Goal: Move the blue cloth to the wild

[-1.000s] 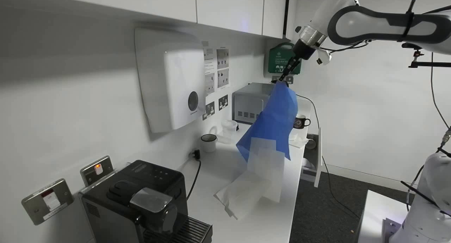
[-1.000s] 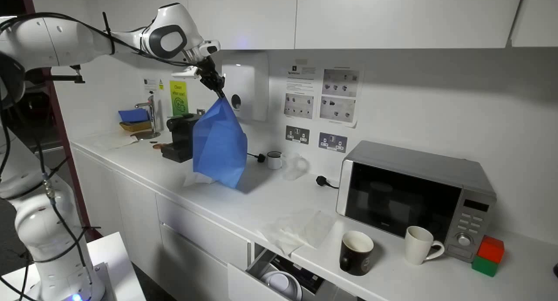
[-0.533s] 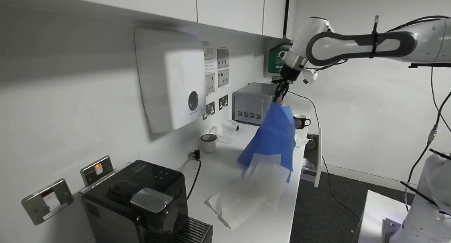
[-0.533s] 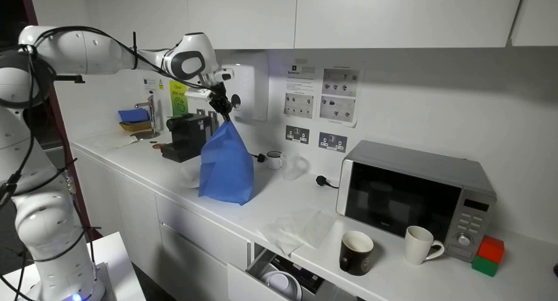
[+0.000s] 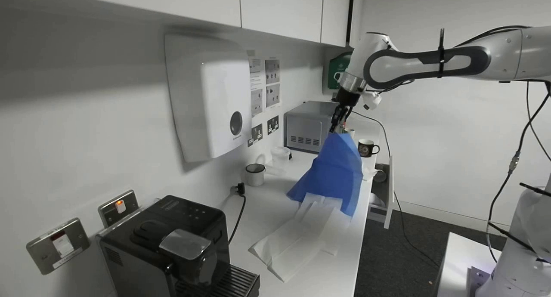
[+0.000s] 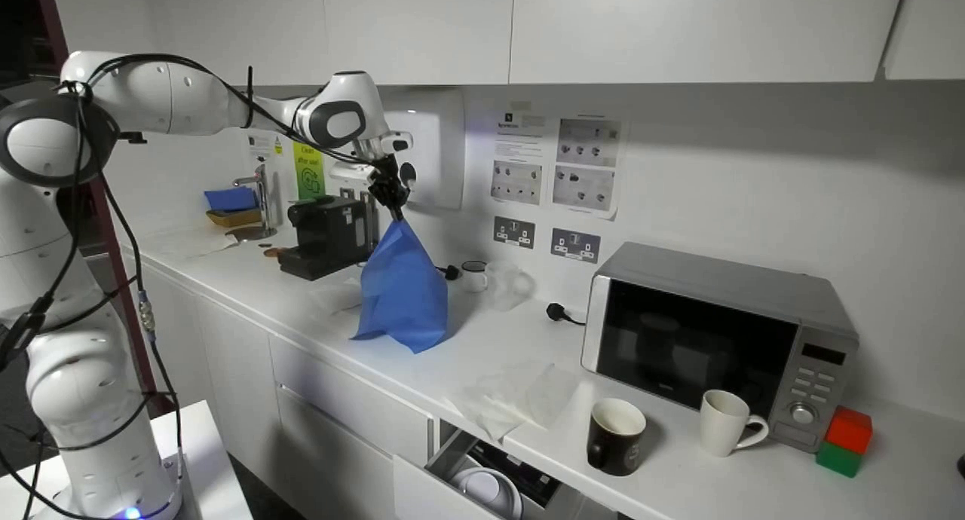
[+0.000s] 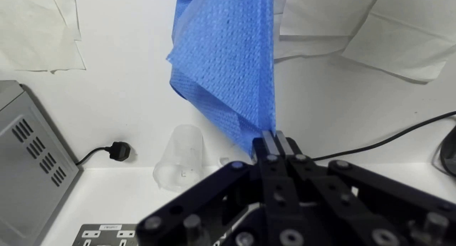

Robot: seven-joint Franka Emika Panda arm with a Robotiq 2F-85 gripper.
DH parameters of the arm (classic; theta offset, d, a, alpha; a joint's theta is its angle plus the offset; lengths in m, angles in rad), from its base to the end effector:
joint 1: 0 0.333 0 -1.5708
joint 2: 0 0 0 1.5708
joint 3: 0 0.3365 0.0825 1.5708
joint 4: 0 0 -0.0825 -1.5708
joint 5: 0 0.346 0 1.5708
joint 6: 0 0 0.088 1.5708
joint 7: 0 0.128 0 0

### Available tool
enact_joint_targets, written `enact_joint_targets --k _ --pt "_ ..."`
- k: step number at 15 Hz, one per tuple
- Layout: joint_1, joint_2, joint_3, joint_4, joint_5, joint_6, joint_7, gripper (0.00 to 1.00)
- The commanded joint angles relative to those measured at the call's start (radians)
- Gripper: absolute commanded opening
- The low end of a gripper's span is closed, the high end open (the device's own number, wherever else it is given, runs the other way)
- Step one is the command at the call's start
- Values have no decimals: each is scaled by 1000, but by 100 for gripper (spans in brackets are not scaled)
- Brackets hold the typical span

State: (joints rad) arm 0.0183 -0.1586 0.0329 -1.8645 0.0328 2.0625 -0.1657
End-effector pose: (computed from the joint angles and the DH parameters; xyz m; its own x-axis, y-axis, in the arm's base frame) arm 0.5086 0.0297 0.6242 0.9161 0.1982 0.3486 0.2002 -0.9793 0.0306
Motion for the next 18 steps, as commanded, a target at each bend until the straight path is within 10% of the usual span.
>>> enact_joint_targets --k 1,8,18 --pt "-4 -89 3 -14 -74 -18 66 0" --pt "-33 -174 46 -7 -301 -179 282 0" --pt "-47 -58 -94 239 -169 -297 122 0"
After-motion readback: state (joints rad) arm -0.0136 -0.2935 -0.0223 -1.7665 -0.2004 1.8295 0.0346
